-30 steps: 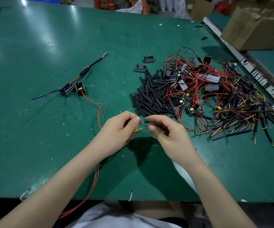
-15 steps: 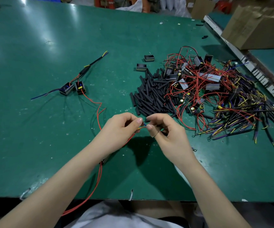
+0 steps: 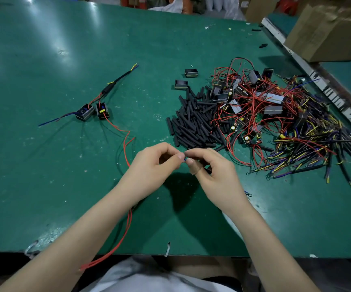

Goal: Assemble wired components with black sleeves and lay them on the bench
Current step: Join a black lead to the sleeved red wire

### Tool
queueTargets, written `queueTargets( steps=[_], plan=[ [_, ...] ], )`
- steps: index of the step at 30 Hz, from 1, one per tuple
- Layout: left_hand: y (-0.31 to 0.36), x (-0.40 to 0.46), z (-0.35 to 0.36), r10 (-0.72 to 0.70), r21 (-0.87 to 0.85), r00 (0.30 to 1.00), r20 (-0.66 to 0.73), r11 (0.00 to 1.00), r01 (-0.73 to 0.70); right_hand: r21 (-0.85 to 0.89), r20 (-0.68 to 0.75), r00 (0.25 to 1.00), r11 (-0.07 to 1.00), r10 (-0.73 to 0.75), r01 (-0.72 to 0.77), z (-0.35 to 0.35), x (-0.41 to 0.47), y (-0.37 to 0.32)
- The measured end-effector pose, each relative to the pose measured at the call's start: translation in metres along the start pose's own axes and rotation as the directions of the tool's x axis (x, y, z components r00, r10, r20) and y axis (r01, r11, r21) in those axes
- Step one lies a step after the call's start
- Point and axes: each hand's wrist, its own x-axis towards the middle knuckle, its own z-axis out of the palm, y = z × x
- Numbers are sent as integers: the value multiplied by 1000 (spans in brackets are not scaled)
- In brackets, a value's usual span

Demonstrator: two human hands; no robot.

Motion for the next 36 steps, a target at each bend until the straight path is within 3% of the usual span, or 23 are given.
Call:
queueTargets(
  steps=[8, 15, 17, 19, 21, 22, 24, 27, 33, 36],
  plan=[
    [4, 0, 2, -75, -60, 997, -11, 995, 75, -192, -99, 978, 968, -182, 160, 3, 0, -5],
    [8, -2, 1, -98, -177, 995, 6, 979, 98, -327, -30, 958, 908, -286, 261, -1, 2, -7],
    [8, -3, -1, -21, -162, 999, 27, 986, 25, -203, -19, 973, 954, -229, 221, -3, 3, -8],
    [10, -5, -4, 144, -42, 990, 6, 989, -143, 132, 40, 999, 991, 15, -20, -6, 7, -12],
    [12, -6, -5, 311, 107, 949, -42, 946, -305, 391, 191, 958, 879, 213, -274, -9, 11, -15],
    [12, -6, -4, 375, 153, 926, -54, 919, -363, 432, 255, 934, 835, 250, -342, -12, 14, -14],
    [11, -6, -3, 459, 219, 887, -56, 872, -438, 404, 360, 896, 822, 260, -401, -18, 19, -13],
    [8, -7, -2, 498, 267, 865, -57, 843, -468, 331, 410, 887, 872, 211, -361, -24, 24, -12],
    [9, -6, 1, 432, 201, 896, -107, 892, -406, 360, 303, 943, 899, 140, -249, -18, 23, -12],
    [10, -7, 1, 356, 117, 930, -97, 932, -344, 230, 235, 967, 960, 101, -156, -16, 20, -12]
  ],
)
